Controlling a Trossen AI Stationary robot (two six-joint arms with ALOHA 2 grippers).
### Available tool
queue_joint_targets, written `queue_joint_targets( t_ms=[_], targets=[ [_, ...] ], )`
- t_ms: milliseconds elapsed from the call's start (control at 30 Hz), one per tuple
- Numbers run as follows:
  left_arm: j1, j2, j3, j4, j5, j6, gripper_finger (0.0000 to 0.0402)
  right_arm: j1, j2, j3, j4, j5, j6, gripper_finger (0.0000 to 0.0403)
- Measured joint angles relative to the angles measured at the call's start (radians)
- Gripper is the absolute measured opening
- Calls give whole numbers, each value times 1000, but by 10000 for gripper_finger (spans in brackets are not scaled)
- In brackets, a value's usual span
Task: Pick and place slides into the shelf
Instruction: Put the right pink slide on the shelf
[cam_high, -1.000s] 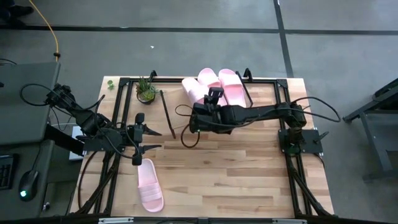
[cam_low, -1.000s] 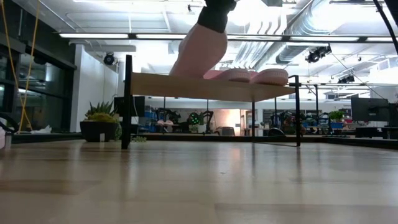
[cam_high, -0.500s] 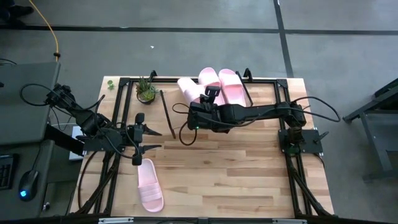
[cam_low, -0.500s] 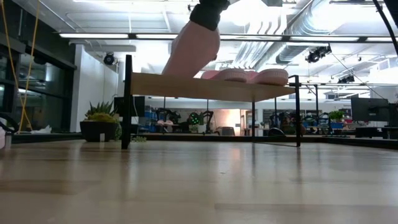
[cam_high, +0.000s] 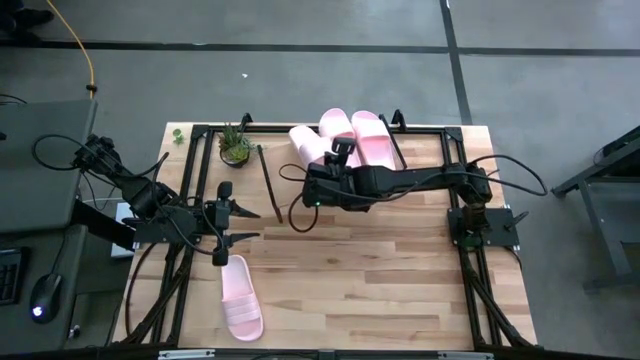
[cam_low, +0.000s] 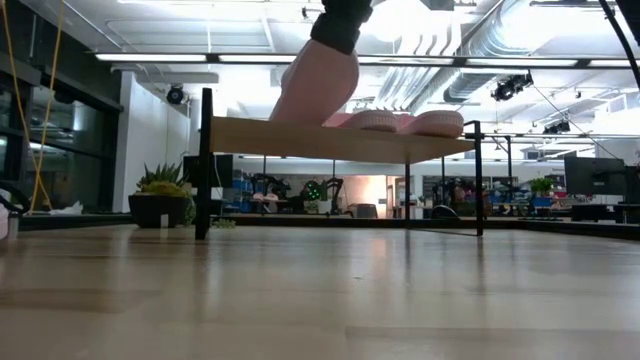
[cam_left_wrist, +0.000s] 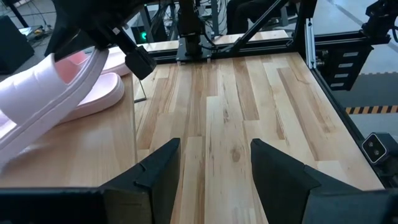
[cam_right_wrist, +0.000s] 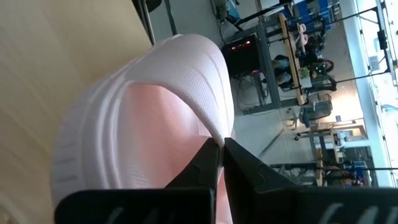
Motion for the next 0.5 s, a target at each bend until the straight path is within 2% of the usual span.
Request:
queue_joint_targets(
  t_ms=[267, 500],
  targets=[
    [0, 0, 0, 0, 0, 0, 179, 0, 0, 0, -89, -26, 91, 0],
    [0, 0, 0, 0, 0, 0, 179, 0, 29, 0, -87, -91, 84, 0]
  ],
)
